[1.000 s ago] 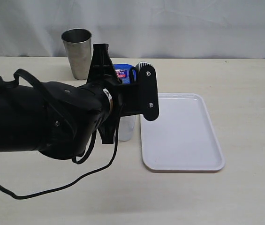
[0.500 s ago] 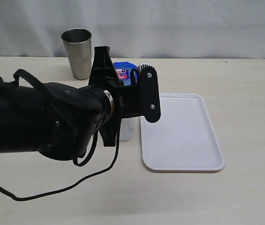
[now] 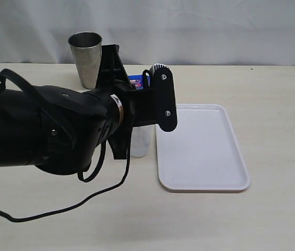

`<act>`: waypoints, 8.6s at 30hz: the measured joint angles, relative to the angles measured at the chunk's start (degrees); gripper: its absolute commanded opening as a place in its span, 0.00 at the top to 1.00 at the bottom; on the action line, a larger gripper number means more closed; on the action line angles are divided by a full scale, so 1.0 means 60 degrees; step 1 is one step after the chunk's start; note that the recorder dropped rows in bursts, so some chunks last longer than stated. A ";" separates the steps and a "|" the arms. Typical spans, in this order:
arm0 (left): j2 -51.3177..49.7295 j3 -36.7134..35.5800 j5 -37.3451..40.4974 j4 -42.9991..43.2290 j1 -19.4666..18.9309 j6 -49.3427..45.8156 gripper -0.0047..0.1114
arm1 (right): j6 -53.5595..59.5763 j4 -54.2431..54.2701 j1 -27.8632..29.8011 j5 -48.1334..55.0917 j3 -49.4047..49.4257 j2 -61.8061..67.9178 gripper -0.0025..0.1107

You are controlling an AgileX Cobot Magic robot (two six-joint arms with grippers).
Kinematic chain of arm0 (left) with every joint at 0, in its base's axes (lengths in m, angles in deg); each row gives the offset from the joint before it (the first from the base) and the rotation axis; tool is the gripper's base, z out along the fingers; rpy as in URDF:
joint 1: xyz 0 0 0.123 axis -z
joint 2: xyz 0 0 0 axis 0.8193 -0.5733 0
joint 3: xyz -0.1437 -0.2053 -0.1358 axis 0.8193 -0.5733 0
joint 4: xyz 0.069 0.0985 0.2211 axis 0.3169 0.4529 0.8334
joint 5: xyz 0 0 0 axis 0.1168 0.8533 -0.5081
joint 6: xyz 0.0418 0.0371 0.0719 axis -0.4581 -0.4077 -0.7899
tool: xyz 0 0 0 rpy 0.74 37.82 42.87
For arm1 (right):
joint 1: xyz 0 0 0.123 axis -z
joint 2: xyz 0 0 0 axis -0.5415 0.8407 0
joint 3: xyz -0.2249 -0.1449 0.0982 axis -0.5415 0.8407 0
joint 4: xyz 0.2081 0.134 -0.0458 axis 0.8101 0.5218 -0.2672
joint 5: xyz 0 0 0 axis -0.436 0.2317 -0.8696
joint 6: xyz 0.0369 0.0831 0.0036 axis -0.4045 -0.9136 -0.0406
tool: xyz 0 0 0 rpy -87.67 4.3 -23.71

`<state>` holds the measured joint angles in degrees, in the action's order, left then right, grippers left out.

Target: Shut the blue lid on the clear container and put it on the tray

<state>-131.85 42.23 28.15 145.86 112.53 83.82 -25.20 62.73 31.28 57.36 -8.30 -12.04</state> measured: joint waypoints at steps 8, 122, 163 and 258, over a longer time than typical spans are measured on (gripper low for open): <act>0.0000 0.0000 -0.0209 -0.0263 0.0000 -0.0141 0.96 | 0.0000 0.0000 0.0000 0.0000 0.0000 0.0000 0.94; 0.0057 0.0000 -0.0575 -0.1182 0.0000 -0.1276 0.96 | 0.0000 0.0000 0.0000 0.0000 0.0000 0.0000 0.94; 0.0057 0.0000 -0.0310 -0.1212 0.0000 -0.1791 0.77 | 0.0000 0.0000 0.0000 0.0000 0.0000 0.0000 0.94; 0.1127 -0.0015 -1.1053 0.3484 -0.4387 0.6880 0.96 | 0.0000 0.0000 0.0000 0.0000 0.0000 0.0000 0.94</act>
<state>-125.08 42.15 -38.17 166.76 86.21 125.10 -25.20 62.73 31.28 57.36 -8.30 -12.04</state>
